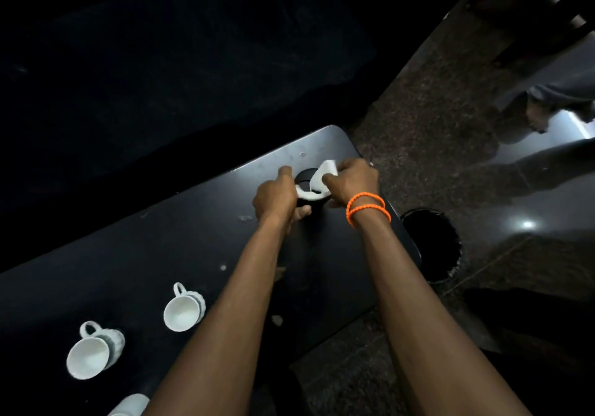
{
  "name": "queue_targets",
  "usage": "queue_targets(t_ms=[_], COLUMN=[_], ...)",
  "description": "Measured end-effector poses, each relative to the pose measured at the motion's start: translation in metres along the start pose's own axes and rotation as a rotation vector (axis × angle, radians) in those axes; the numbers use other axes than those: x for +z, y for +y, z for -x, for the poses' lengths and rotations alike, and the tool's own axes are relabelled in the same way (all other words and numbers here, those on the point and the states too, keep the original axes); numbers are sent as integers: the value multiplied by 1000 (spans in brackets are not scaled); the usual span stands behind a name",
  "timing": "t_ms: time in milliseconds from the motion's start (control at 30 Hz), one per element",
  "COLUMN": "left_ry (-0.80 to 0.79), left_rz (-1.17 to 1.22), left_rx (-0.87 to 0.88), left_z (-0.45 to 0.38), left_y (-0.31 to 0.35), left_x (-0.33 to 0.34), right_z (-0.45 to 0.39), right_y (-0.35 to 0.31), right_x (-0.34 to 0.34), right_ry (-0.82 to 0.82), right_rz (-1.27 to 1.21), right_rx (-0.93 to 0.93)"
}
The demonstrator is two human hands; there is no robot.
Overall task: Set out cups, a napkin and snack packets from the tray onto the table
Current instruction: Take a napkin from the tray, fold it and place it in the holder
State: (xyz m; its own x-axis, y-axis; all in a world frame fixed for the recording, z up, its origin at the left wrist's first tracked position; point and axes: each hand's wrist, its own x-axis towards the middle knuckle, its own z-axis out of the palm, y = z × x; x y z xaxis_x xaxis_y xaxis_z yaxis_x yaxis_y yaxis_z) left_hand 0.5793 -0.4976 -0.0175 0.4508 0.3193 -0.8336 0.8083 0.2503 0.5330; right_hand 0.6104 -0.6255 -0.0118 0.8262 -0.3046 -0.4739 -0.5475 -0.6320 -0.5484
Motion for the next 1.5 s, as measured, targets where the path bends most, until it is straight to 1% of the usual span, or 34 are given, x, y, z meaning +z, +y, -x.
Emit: queue_targets(t_ms=[67, 200, 267, 333, 400, 467, 533, 600, 767, 933, 1067, 1267, 1500], left_ry=[57, 55, 40, -5, -97, -197, -244, -253, -226, -158, -109, -25, -47], left_rz=[18, 10, 3, -12, 19, 76, 114, 172, 231, 281, 261, 168, 148], left_rx=[41, 52, 77, 110, 140, 156, 154, 144, 176, 186, 151, 146, 135], left_z=[-8, -23, -31, -38, -40, -42, -44, -45, -38, -16, 3, 25, 36], left_y=[-6, -28, -35, -39, -40, -41, -43, -46, -64, -96, -130, -171, -194], left_x=[-4, -6, -3, 1, 4, 7, 8, 6, -8, -41, -72, -112, -129], right_z=[-5, -2, 2, 4, 7, 10, 12, 16, 37, 79, 121, 172, 195], right_y=[5, 24, 30, 34, 36, 36, 39, 41, 50, 64, 76, 94, 109], right_x=[2, 10, 16, 23, 29, 34, 40, 46, 55, 71, 90, 109, 121], right_ry=[12, 74, 133, 183, 151, 49, -10, 10, 44, -12, -5, -69, -68], right_rz=[-3, -79, -163, -303, -442, -626, -783, -856, -811, -861, -859, -861, -795], right_rx=[27, 29, 55, 124, 223, 325, 366, 367, 300, 222, 262, 300, 291])
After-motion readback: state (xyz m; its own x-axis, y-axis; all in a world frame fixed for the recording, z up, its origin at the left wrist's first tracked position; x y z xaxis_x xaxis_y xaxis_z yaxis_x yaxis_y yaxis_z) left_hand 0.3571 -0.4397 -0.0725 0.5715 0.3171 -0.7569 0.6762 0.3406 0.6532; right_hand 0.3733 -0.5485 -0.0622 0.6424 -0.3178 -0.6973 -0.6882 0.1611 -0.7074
